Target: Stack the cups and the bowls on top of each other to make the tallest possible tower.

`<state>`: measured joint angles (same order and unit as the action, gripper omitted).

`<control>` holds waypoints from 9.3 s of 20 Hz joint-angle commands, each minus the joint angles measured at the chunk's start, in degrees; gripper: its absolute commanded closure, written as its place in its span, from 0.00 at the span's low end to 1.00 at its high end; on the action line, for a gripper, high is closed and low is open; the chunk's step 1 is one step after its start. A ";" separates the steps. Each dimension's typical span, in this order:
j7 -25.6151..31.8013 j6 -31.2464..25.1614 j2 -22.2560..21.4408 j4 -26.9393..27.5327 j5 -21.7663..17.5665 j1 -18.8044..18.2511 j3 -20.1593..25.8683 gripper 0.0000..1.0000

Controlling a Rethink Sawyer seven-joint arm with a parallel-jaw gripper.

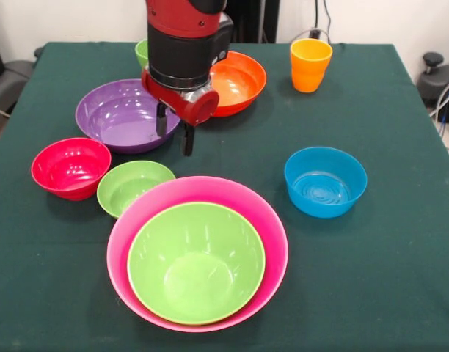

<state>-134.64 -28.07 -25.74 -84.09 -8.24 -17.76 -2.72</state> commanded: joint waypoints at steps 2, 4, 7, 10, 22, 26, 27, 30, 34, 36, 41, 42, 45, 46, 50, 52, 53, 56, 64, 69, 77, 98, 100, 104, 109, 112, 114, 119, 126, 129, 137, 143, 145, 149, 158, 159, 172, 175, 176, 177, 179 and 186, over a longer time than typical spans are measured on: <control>-11.35 3.39 2.82 -5.11 3.63 2.17 -1.05 0.00; -11.77 3.23 2.88 -5.05 4.29 3.07 -2.74 0.00; -11.01 2.96 3.18 -5.03 5.58 2.51 -3.18 0.00; -12.30 1.99 3.25 -4.80 7.36 3.58 -4.94 0.00; -11.45 3.56 8.74 -1.40 13.58 4.15 -5.72 0.00; -11.40 4.24 10.23 -0.32 15.57 5.04 -5.83 0.00; -11.32 4.12 10.58 -0.36 16.28 4.99 -5.32 0.00; -11.49 4.57 11.68 0.31 17.31 5.98 -5.73 0.00; -10.76 4.66 11.26 -0.45 18.35 6.68 -5.88 0.00; -10.24 3.84 10.68 -0.88 18.65 6.94 -6.24 0.00; -8.19 4.47 11.25 -1.23 19.53 5.29 -4.66 0.00; -8.09 4.51 11.47 -0.96 19.56 5.30 -4.87 0.00; -7.62 4.19 11.35 -0.80 19.59 5.13 -4.98 0.00; -7.58 3.90 11.24 -0.79 19.58 5.15 -5.07 0.00; -6.96 2.57 10.58 -0.57 19.30 4.88 -5.51 0.00; -6.50 2.32 10.11 -0.73 19.12 4.51 -5.47 0.00; -6.29 2.13 9.89 -0.75 18.97 4.43 -5.58 0.00; -5.55 1.80 9.37 -0.89 18.67 3.94 -5.36 0.00; -3.90 1.71 9.57 1.15 17.27 3.97 -5.63 1.00; -4.50 -0.20 10.04 2.77 17.93 4.95 -6.04 1.00; -5.43 -0.48 10.54 5.44 17.97 6.55 -7.48 1.00; -1.25 -13.99 4.02 13.21 15.81 7.75 -7.70 1.00; 0.70 -15.38 3.86 14.11 15.15 7.28 -7.14 1.00; 2.37 -19.09 3.35 16.16 15.09 6.94 -6.33 1.00; 0.97 -22.55 3.69 19.24 15.68 7.49 -6.64 1.00; 0.57 -25.68 3.51 20.99 15.95 7.77 -6.60 1.00; 0.33 -27.43 3.21 21.79 15.99 7.88 -6.72 1.00; 0.54 -28.76 3.74 24.71 15.29 7.66 -7.30 1.00; 1.40 -30.66 5.27 29.65 14.90 7.22 -7.08 1.00; 2.06 -31.80 6.53 33.13 14.40 7.12 -7.35 1.00; 1.85 -34.69 9.68 39.02 14.26 7.52 -8.06 1.00; 1.86 -34.69 10.07 39.42 14.15 8.94 -8.02 1.00; 3.31 -33.71 9.78 38.37 13.87 9.29 -7.48 1.00; 7.44 -31.25 9.46 36.90 12.78 9.68 -6.32 1.00; 6.45 -42.19 16.73 53.95 13.95 7.87 -7.18 1.00; 6.38 -43.88 18.47 57.78 14.17 7.33 -7.58 1.00; 0.68 -48.56 31.64 78.32 22.34 6.65 -16.19 1.00; 0.13 -47.34 32.99 78.85 24.84 7.40 -18.44 1.00; 0.25 -47.26 33.41 78.91 25.80 7.57 -19.18 1.00; 0.67 -47.46 33.90 79.15 26.89 7.71 -20.14 1.00; 0.75 -46.51 34.59 78.99 28.73 8.15 -21.30 1.00; 1.50 -45.89 34.49 77.48 33.66 9.62 -24.09 1.00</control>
<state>-135.29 -70.37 8.45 -7.14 21.84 -10.11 -25.37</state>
